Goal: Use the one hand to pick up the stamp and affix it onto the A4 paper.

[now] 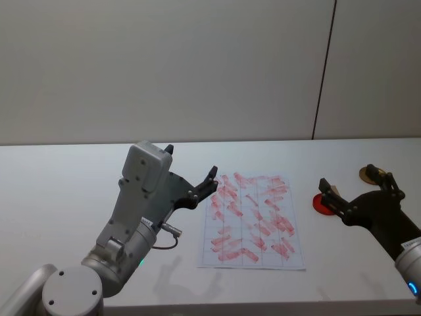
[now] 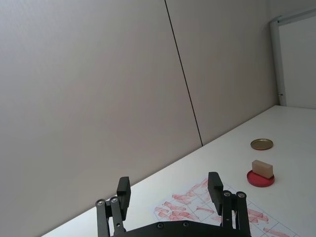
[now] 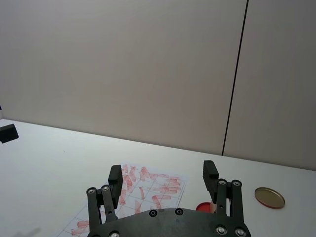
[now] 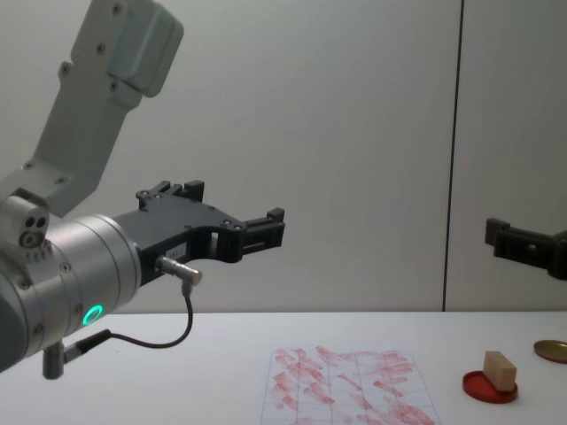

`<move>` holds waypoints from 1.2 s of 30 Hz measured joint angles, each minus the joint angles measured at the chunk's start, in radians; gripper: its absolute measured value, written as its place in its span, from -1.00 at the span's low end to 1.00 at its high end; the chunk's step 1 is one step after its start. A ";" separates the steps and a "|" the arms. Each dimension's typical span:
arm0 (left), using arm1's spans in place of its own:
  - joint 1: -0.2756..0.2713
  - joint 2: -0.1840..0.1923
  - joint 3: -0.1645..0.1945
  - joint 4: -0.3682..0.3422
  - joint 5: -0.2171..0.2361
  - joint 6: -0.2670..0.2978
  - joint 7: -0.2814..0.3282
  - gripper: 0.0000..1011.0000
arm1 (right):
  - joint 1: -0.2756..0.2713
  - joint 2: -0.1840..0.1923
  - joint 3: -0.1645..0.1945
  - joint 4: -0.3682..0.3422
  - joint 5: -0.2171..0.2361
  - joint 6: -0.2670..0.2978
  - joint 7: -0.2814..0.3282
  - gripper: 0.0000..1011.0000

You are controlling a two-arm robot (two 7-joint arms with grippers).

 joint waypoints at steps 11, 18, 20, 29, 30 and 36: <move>0.000 0.000 0.000 0.000 0.000 0.000 0.000 0.96 | 0.000 0.000 0.000 0.000 0.000 0.000 0.000 0.98; 0.000 0.000 0.000 0.000 0.000 0.000 0.000 0.96 | 0.000 0.000 0.000 0.000 0.000 0.000 0.000 0.98; 0.000 0.000 0.000 0.000 0.000 0.000 0.000 0.96 | 0.000 0.000 0.000 0.000 0.000 0.000 0.000 0.98; 0.000 0.000 0.000 0.000 0.000 0.000 0.000 0.96 | 0.000 0.000 0.000 0.000 0.000 0.000 0.000 0.98; 0.000 0.000 0.000 0.000 0.000 0.000 0.000 0.96 | 0.000 0.000 0.000 0.000 0.000 0.001 0.000 0.98; 0.000 0.000 0.000 0.000 0.000 0.000 0.000 0.96 | 0.006 -0.005 0.000 -0.002 -0.012 0.015 -0.012 0.98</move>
